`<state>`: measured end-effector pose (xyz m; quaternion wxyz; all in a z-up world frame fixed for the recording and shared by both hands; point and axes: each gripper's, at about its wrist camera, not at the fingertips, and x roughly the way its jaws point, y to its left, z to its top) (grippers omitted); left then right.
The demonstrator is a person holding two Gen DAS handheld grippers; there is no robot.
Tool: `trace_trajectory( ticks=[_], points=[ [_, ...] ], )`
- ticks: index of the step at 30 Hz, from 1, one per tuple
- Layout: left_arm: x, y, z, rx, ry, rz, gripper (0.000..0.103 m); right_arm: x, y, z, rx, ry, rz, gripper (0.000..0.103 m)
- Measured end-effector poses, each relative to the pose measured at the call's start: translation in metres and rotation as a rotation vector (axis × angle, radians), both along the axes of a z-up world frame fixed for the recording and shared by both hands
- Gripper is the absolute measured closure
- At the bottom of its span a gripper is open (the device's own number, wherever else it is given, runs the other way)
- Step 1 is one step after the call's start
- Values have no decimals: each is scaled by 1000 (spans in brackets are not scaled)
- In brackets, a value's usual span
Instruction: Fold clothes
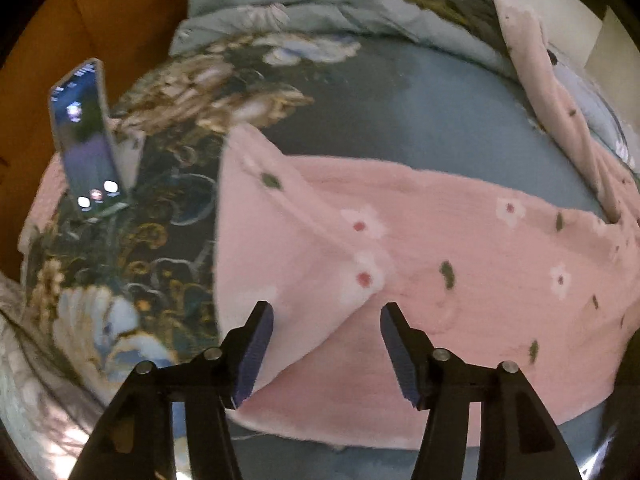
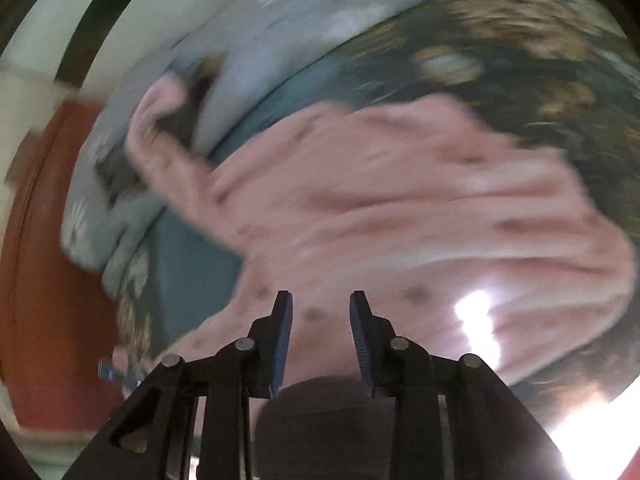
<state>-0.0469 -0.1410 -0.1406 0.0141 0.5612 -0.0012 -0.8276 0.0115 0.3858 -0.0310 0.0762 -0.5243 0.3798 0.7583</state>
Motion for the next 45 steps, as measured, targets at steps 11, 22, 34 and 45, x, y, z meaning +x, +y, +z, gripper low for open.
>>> trace_trajectory(
  ticks=[11,22,34,45],
  points=[
    [0,-46,-3,116,59,186,87,-30,-60,-29,-89,-37,63,72],
    [33,-148,11,165,93,519,96,-28,-67,-59,-150,-68,35,72],
    [-6,-35,16,115,62,174,45,-53,-81,-61,-133,-15,101,72],
    [-15,20,-11,-105,-19,-17,42,-59,-90,-70,-133,-11,164,68]
  ],
)
